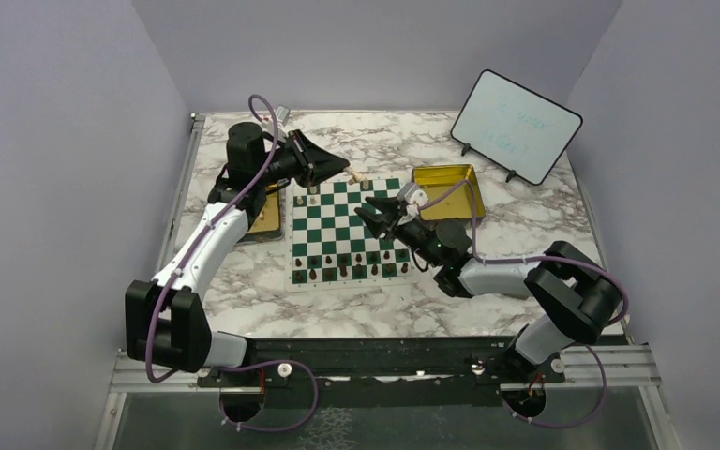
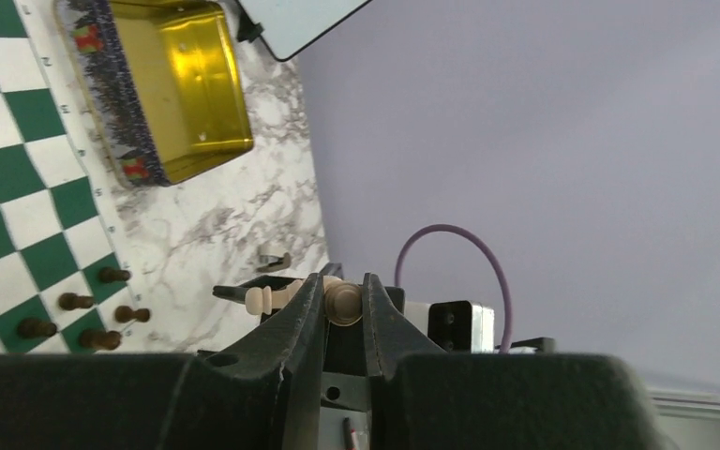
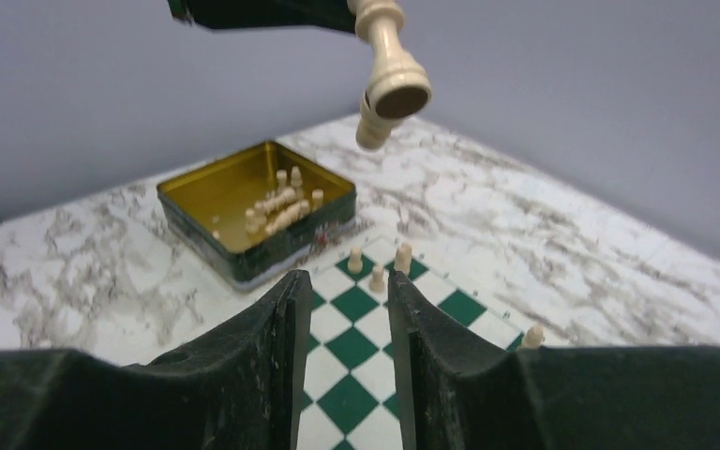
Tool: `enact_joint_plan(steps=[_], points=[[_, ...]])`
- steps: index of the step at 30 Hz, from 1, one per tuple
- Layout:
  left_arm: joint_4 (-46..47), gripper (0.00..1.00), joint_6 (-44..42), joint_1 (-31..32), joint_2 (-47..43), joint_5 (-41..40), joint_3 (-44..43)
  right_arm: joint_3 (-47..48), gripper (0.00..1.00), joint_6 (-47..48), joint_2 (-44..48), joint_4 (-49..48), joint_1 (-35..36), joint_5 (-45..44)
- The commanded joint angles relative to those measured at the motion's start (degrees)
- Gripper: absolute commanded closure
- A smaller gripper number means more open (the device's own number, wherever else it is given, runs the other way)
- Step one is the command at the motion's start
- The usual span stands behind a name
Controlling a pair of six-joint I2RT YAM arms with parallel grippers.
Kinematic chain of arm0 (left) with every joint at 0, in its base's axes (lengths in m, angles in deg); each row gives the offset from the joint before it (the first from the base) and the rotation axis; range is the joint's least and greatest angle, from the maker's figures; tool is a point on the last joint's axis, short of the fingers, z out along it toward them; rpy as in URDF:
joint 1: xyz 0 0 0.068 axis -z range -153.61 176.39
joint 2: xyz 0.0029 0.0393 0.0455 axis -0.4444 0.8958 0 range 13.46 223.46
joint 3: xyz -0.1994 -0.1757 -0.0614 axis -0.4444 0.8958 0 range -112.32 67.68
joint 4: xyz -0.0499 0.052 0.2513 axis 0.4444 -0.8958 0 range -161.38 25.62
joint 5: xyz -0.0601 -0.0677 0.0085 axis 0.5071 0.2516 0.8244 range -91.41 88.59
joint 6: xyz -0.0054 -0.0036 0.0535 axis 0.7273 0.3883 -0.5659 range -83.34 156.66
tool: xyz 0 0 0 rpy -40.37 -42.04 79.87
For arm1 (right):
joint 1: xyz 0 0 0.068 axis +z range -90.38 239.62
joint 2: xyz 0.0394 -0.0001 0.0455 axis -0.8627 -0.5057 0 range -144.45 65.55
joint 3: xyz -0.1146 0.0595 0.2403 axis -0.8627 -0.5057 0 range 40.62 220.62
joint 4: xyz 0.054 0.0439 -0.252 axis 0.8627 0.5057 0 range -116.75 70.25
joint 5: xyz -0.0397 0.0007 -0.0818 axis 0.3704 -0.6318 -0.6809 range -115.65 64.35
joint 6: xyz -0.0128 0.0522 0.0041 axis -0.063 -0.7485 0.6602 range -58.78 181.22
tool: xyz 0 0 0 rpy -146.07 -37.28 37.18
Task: Set up the chess pieces on the board
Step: Pick up the chess piece from the storage box.
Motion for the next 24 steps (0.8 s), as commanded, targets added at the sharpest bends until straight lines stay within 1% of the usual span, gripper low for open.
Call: enact_joint_plan(steps=[1,11,24], points=[[11.8,0.97,12.1,0.7,-3.7,-0.4,2.6,2.7,0.59,-1.5,-1.1,-13.6,-0.3,-0.8],[12.8,0.97,16.1,1.3,-5.7,-0.9,3.0,7.2,0.57,-2.1,-3.6,-18.6,-0.3,2.1],[13.2,0.97,17.0,1.5,-6.8,-1.2,4.6,10.0,0.58,-1.2,-4.4,-18.6,-0.3,1.8]])
